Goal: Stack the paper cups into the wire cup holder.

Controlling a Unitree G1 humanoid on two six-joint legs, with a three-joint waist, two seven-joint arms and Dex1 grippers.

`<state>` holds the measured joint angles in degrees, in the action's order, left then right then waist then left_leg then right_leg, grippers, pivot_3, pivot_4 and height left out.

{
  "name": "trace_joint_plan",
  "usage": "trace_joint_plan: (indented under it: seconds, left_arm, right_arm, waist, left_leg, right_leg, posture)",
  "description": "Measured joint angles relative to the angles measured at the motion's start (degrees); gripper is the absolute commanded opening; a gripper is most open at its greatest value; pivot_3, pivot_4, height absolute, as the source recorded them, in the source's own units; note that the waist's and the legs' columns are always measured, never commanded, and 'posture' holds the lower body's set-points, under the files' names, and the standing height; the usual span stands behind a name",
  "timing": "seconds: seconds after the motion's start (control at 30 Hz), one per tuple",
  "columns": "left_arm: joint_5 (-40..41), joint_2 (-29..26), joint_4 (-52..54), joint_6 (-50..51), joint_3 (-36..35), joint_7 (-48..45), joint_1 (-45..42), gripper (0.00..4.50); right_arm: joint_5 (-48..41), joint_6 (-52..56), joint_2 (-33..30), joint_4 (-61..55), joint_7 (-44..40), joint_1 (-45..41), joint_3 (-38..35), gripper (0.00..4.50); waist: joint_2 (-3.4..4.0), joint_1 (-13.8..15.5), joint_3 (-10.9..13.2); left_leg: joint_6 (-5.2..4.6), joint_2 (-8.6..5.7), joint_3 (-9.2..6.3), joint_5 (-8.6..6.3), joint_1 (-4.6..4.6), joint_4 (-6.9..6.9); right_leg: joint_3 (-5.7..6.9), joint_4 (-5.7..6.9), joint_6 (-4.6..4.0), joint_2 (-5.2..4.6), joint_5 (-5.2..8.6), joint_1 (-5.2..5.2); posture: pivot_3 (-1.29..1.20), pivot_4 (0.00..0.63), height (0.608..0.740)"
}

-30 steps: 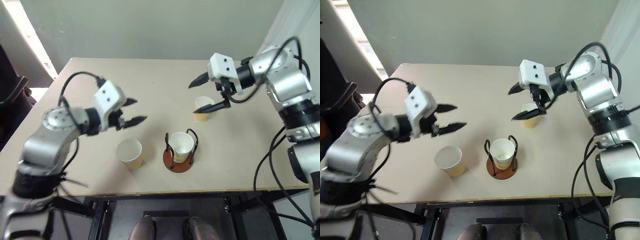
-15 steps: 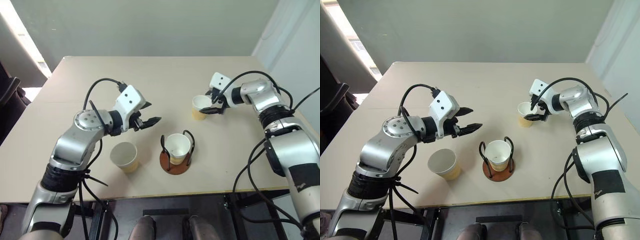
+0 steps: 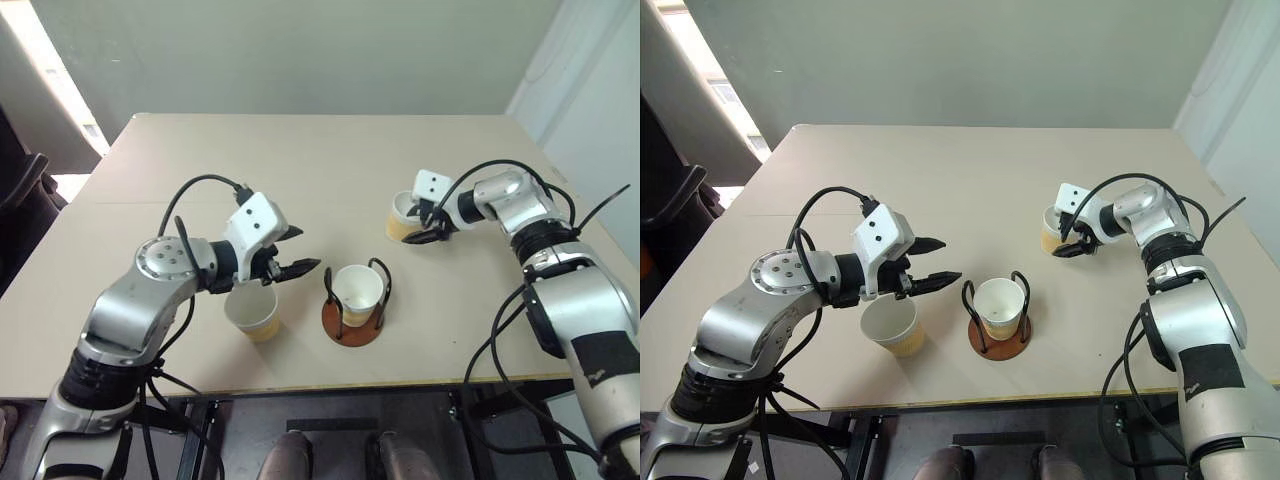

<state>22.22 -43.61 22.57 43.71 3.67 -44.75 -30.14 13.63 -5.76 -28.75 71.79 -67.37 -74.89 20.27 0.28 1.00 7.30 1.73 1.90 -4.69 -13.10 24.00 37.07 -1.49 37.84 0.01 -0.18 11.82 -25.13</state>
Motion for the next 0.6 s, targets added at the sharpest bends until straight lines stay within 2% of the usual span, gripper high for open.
trace_joint_plan:
  seconds: [0.2, 0.33, 0.43, 0.57, 0.6]
  left_arm:
    - [0.1, -0.4, 0.2, 0.2, 0.0, 0.1, 0.1, 3.28]
    - [1.0, -1.6, 1.3, 0.5, -1.2, -0.5, 1.2, 3.28]
    - [2.8, -2.8, 1.7, 1.4, -2.8, -1.8, 2.1, 3.28]
    - [5.8, -3.1, 3.1, 2.7, -4.5, -3.1, 2.5, 4.48]
    - [6.4, -3.1, 3.5, 2.8, -4.7, -3.6, 2.7, 4.48]
  right_arm:
    - [1.6, -0.9, 0.1, 0.1, 1.7, 0.2, -0.2, 0.03]
    - [1.5, -1.7, 0.1, 0.0, 1.9, 0.2, -1.4, 0.03]
    - [-0.5, -0.7, -0.4, -0.9, -4.0, 0.2, -3.5, 0.03]
    - [-6.2, 4.3, -3.8, -9.5, -17.2, 0.1, -6.7, 0.0]
    - [-7.8, 5.9, -4.9, -12.6, -19.6, 0.1, -7.3, 0.0]
  waist:
    - [0.0, -0.1, 0.0]
    - [0.0, -0.2, 0.0]
    - [0.0, -0.1, 0.0]
    - [0.01, 0.0, 0.0]
    - [0.01, 0.0, 0.0]
  left_leg:
    - [0.0, 0.0, 0.0, 0.08, -0.04, 0.0]
    - [0.0, 0.0, 0.0, 0.08, -0.04, -0.01]
    - [0.02, 0.0, 0.01, 0.07, 0.0, -0.04]
    - [0.02, -0.01, 0.06, 0.07, 0.07, -0.03]
    - [0.02, -0.02, 0.08, 0.07, 0.07, -0.03]
  right_leg:
    - [0.0, 0.07, -0.01, 0.0, 0.0, 0.0]
    - [0.0, 0.06, -0.02, 0.0, 0.01, 0.0]
    - [0.0, 0.05, -0.06, 0.0, 0.03, -0.01]
    - [0.0, -0.02, -0.11, -0.01, 0.06, -0.02]
    - [0.0, -0.02, -0.11, 0.0, 0.06, -0.02]
  posture:
    - [0.0, 0.15, 0.74]
    - [0.0, 0.15, 0.74]
    - [0.0, 0.15, 0.74]
    - [0.0, 0.15, 0.74]
    - [0.0, 0.15, 0.74]
